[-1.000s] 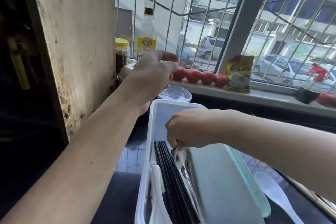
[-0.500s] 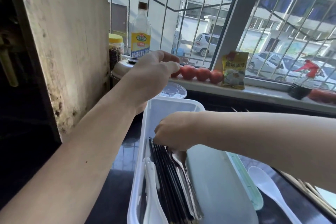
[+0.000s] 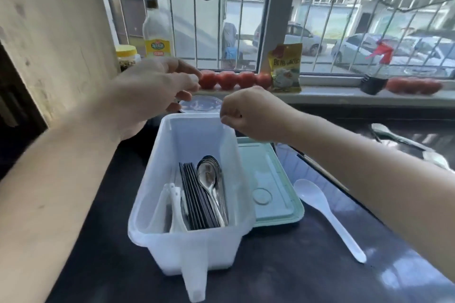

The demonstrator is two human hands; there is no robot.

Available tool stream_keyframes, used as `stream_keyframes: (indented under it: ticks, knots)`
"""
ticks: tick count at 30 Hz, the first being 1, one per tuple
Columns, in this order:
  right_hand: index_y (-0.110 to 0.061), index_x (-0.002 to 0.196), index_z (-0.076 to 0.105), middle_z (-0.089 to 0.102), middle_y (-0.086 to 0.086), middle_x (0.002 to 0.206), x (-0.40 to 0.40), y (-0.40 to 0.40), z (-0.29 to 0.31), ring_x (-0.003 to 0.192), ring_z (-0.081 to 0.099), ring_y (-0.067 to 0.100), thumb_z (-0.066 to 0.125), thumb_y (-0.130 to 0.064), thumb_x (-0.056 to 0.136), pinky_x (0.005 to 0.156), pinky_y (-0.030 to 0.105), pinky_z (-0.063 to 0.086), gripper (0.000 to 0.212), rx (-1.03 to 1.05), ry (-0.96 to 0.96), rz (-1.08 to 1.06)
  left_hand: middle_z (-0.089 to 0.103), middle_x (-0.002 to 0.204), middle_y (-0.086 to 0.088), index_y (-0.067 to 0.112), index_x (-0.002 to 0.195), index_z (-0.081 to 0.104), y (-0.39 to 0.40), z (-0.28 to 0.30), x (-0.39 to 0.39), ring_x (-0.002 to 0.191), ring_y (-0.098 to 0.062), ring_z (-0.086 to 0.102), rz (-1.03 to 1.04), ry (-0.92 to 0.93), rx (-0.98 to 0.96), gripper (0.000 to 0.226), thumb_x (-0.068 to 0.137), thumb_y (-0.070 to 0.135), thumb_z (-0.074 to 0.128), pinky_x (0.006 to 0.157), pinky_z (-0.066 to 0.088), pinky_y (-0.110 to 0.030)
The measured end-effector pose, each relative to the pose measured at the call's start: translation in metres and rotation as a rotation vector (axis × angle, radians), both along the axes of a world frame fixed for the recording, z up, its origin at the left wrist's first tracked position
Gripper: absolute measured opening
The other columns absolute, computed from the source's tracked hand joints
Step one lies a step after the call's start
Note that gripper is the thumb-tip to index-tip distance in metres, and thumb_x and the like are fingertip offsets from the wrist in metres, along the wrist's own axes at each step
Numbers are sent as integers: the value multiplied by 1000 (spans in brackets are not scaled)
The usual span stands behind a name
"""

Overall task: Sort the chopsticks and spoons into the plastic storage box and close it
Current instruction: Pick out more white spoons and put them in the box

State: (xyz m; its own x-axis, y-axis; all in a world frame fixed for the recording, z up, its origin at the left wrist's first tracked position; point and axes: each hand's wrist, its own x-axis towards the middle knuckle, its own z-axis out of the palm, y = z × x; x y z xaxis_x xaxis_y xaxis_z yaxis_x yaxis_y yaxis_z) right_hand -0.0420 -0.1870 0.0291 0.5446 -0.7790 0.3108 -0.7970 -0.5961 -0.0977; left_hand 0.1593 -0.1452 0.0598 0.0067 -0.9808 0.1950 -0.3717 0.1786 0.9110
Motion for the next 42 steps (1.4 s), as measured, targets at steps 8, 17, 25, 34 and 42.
stream_keyframes:
  ticks: [8,17,25,34,42]
  knots:
    - [-21,88,74,73,-8,82,-113,101,-60,78,65,10,63,-21,91,77,34,53,12,75,-647,-229,75,97,-5,25,92,72,79,10,-145,86,-12,72,-129,38,-67,13,97,15,67,82,60,-34]
    - [-27,81,68,69,-8,82,-335,159,-144,80,64,13,66,-16,92,75,28,48,16,54,-694,-652,67,109,0,15,113,69,83,-171,-353,106,-18,60,-205,-352,-282,22,95,7,60,88,48,-28]
    - [-5,129,58,53,20,130,-472,53,-179,118,43,41,59,-26,97,102,40,29,38,-82,-321,-1164,67,88,-3,13,94,68,23,-170,-386,87,-29,62,-53,-715,-527,10,89,12,59,63,48,-37]
    - [-8,112,66,58,16,115,-493,23,-177,109,53,39,58,-17,96,89,42,43,20,-48,-237,-1241,69,77,-4,10,85,72,9,-180,-395,72,-29,63,65,-794,-568,7,85,10,65,55,49,-37]
    - [-21,92,66,63,-8,66,-360,68,-111,57,60,5,58,-11,100,56,22,47,15,270,-905,-360,78,105,2,19,110,74,11,-165,-400,108,-18,71,-301,457,255,22,106,27,54,93,55,-36]
